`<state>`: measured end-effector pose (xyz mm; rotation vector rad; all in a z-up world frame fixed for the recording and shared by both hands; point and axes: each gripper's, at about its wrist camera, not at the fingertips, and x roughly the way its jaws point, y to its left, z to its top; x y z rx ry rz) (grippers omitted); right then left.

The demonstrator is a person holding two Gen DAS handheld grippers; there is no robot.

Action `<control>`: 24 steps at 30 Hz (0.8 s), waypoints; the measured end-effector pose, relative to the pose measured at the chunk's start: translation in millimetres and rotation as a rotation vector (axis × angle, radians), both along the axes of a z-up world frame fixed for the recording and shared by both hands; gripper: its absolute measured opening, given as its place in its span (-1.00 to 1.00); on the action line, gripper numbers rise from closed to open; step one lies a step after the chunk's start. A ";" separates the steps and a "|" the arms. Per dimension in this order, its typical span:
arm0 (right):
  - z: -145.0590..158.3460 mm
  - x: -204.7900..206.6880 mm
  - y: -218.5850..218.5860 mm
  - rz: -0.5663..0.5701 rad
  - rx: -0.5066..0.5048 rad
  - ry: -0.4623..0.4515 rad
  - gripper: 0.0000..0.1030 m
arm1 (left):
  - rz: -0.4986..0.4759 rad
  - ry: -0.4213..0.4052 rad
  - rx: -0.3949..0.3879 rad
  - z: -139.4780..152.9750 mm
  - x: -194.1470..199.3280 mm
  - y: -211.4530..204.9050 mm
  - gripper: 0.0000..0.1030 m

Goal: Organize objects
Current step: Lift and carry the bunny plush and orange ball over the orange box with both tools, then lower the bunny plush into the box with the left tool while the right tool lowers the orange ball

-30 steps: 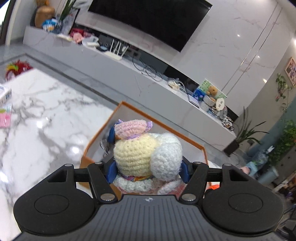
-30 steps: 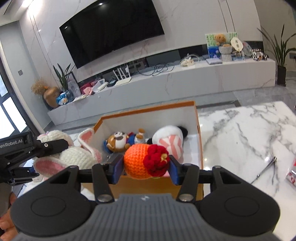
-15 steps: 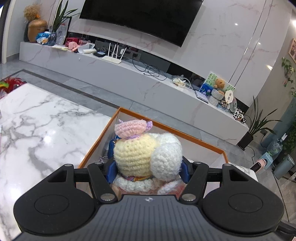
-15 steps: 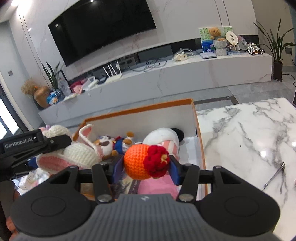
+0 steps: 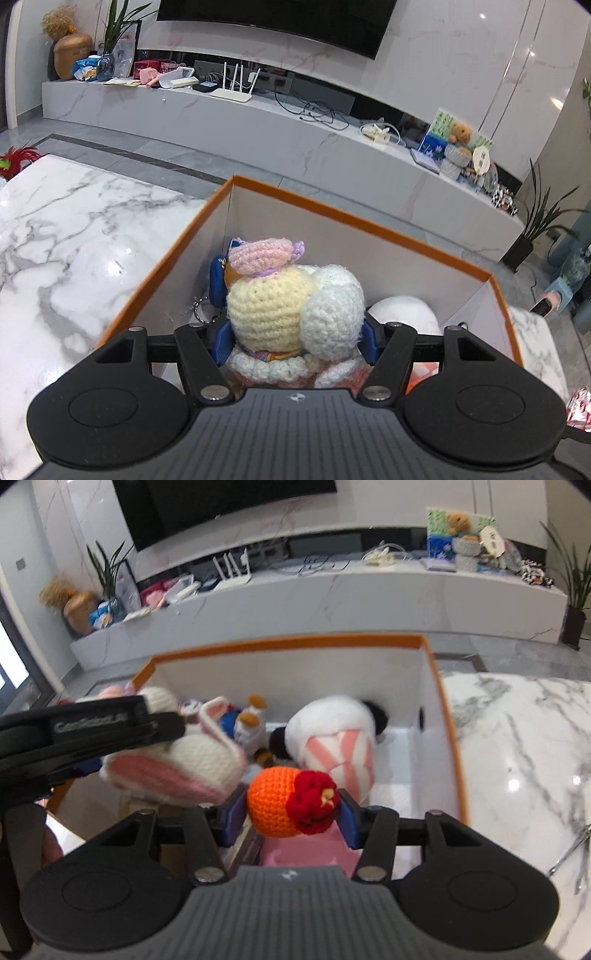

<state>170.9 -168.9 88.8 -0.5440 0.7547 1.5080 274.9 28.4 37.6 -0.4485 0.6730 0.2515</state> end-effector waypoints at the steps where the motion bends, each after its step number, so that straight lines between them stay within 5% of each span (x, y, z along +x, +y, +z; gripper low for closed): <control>1: -3.1 -0.3 1.2 0.000 -0.008 -0.004 0.04 | -0.003 0.004 0.005 -0.8 0.4 -2.4 0.45; 11: -19.9 0.4 8.9 -0.012 -0.070 -0.014 0.04 | -0.032 0.053 0.118 -2.1 4.5 -19.3 0.46; 24: -26.3 2.1 18.0 -0.017 -0.098 0.031 0.04 | -0.043 0.080 0.121 -6.3 12.0 -16.1 0.47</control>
